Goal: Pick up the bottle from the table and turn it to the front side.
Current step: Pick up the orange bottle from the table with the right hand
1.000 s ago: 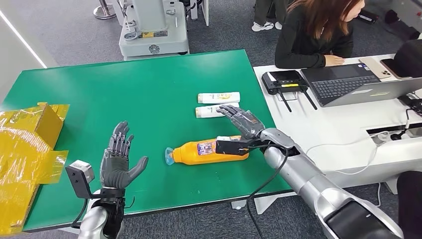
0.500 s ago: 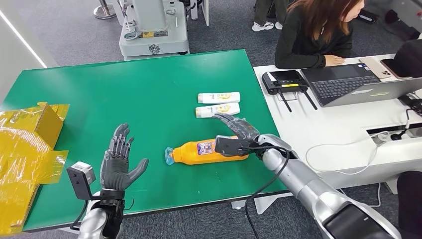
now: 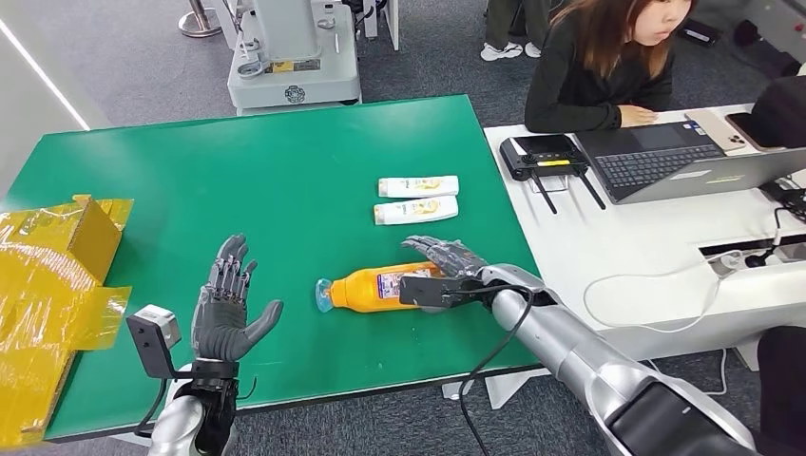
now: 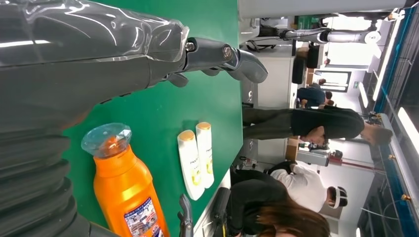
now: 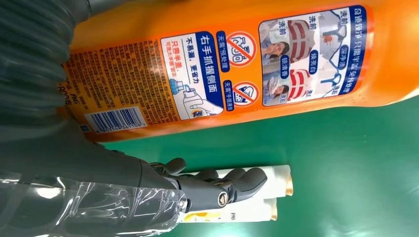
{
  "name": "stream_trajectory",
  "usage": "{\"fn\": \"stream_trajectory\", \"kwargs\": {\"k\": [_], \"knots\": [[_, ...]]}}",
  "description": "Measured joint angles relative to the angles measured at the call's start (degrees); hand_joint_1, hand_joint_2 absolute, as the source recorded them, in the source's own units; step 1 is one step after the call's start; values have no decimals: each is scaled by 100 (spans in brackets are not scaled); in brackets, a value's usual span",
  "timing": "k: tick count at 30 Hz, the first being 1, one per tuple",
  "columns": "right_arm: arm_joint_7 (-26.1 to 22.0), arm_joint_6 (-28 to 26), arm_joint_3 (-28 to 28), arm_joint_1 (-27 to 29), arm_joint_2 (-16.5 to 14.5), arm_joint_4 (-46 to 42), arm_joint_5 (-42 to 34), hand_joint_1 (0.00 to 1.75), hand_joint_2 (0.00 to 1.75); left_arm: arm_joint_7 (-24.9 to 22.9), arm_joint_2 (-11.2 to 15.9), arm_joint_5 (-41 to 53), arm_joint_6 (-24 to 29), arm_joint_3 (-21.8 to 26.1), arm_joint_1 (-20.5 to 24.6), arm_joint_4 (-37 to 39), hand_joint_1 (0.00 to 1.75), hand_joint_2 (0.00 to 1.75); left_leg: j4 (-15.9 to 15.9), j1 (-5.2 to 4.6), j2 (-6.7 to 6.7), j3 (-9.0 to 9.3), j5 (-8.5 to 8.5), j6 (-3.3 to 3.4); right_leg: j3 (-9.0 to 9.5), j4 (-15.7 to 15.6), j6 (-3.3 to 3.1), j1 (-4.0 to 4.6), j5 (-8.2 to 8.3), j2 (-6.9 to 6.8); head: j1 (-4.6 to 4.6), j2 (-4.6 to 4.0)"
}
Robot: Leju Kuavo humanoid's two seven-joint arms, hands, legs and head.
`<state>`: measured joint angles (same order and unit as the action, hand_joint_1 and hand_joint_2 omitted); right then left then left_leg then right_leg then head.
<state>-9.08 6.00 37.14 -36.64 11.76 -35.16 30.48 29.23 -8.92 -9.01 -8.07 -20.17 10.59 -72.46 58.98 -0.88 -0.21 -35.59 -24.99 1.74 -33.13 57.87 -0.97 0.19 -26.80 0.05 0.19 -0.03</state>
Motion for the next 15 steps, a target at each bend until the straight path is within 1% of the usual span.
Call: {"fn": "stream_trajectory", "kwargs": {"k": [6, 13, 15], "knots": [[17, 74, 66, -39, 2, 59, 6, 0, 175, -1, 3, -60, -47, 0, 0, 0, 0, 175, 4, 0, 0, 0, 0, 0, 1, 0, 2, 0, 2, 0, -1, 0], [96, 286, 270, -167, 95, 127, 64, 1, 175, -52, 13, -437, -387, 0, 0, 7, 0, 175, 6, 0, -1, -1, 0, 1, 1, -1, 3, 0, 1, -1, -1, 0], [129, 344, 337, -202, 144, 121, 100, 71, 175, -62, 18, -455, -414, 0, -1, 7, 0, 175, 6, 0, -1, -1, 0, 1, 2, -1, 3, 0, 1, -1, -1, 0]]}}
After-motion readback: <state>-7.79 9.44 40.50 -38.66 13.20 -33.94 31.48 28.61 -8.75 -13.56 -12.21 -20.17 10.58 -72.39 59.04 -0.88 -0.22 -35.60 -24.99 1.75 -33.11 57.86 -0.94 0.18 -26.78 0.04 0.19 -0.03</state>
